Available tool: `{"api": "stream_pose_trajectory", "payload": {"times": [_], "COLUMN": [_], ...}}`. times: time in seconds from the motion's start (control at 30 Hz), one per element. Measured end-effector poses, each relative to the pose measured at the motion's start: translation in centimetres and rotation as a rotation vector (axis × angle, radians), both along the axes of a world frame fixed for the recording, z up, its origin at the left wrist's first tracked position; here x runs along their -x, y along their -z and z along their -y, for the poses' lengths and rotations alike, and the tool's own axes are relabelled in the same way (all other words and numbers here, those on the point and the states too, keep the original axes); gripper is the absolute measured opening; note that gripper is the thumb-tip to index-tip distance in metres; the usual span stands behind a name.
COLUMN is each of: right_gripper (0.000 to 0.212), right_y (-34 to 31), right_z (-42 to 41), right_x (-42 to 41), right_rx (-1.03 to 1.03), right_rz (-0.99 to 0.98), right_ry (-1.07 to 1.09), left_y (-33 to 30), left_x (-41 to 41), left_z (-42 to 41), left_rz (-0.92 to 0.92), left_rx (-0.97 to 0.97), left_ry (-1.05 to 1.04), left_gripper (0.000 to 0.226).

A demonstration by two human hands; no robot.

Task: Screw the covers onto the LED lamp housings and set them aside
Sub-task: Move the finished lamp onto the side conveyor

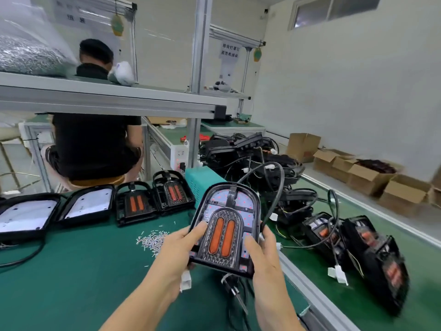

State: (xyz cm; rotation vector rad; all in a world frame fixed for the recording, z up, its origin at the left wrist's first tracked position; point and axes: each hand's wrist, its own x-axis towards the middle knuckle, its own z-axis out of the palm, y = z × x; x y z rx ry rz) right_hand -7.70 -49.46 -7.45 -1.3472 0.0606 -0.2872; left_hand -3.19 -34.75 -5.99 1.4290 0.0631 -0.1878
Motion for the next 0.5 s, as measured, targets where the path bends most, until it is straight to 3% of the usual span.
{"api": "stream_pose_trajectory", "payload": {"times": [0.2,0.3,0.4,0.5], "right_gripper": [0.033,0.022,0.017,0.019], "right_y": [-0.7,-0.9,-1.3,-1.5], "right_z": [4.9,7.4,9.2,10.5], "right_x": [-0.8,-1.1,-1.6,-2.1], "right_rx": [0.071,0.099,0.17,0.202], "right_rz": [0.025,-0.005,-0.027,-0.033], "right_ry": [0.151,0.198,0.216,0.263], "left_y": [-1.0,-1.2,-0.9,-1.1], "left_x": [-1.5,-2.6,-3.7,-4.5], "left_z": [5.1,7.5,9.5,10.9], "left_rz": [0.0,-0.034,-0.086,-0.115], "left_rx": [0.042,0.033,0.018,-0.008], "left_ry": [0.156,0.19,0.211,0.225], "left_gripper": [0.029,0.028,0.047,0.045]}}
